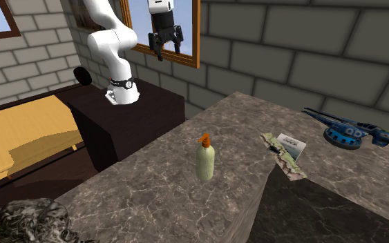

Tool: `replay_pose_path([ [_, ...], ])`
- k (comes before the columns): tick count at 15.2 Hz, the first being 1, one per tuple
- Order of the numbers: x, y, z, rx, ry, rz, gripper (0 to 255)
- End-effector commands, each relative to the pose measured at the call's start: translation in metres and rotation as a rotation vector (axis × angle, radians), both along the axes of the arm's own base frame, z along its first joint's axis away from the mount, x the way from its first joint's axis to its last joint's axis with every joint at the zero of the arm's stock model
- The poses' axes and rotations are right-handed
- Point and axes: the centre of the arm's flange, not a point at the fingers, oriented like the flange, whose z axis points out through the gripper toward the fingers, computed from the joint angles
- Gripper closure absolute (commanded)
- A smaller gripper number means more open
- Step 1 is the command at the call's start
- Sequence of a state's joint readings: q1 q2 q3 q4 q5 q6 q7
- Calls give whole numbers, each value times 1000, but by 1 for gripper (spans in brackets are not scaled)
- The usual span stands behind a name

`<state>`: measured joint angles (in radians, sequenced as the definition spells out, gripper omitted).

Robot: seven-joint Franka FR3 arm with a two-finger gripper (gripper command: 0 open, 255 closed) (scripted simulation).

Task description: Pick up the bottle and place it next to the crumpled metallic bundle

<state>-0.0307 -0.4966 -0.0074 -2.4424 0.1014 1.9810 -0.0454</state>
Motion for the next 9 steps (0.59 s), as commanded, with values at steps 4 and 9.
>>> replay_pose_path([
  [4, 45, -14, -52, 0, 6, 1, 0],
  [9, 92, -25, -98, 1, 13, 2, 0],
])
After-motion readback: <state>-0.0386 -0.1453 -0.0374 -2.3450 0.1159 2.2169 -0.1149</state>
